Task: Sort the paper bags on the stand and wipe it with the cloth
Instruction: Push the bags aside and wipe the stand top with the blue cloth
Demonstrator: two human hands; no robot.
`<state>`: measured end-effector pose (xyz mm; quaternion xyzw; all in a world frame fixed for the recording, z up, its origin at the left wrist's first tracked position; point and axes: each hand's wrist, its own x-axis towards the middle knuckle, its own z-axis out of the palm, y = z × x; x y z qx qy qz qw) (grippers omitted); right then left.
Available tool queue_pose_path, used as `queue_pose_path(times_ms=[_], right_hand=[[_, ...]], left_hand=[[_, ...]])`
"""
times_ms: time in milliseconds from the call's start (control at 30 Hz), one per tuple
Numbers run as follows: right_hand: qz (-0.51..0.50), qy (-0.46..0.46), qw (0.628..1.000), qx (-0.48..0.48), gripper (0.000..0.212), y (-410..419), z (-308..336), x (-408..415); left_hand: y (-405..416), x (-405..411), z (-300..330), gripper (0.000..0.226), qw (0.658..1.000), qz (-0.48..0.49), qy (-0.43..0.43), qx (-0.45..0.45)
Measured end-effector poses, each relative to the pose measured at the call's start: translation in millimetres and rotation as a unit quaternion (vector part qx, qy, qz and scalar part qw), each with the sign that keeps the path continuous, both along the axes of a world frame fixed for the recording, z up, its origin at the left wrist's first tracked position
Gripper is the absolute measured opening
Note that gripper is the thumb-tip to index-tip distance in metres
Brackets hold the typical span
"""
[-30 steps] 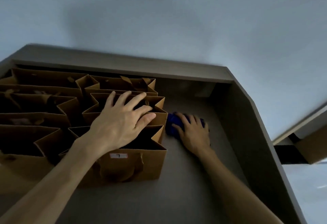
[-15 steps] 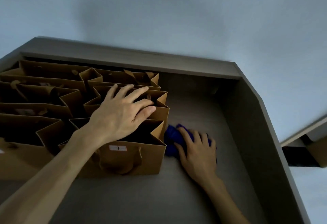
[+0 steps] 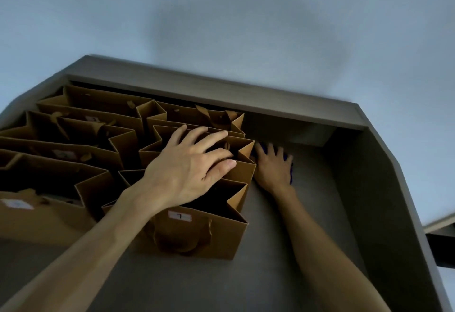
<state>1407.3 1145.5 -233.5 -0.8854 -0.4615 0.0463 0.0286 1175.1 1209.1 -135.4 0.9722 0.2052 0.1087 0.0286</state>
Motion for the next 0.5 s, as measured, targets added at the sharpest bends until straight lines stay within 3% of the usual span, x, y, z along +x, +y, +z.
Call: queue_pose_path(times_ms=[167, 367, 500], right_hand=[[0.036, 0.01, 0.999, 0.0, 0.056, 7, 1, 36], [-0.064, 0.043, 0.997, -0.002, 0.053, -44, -2, 101], [-0.07, 0.029, 0.997, 0.025, 0.055, -76, -1, 90]], left_hand=[[1, -1, -3, 0.06, 1.0, 0.0, -0.007, 0.011], [1, 1, -4, 0.061, 1.0, 0.003, -0.012, 0.013], [2, 1, -3, 0.065, 1.0, 0.0, -0.019, 0.01]])
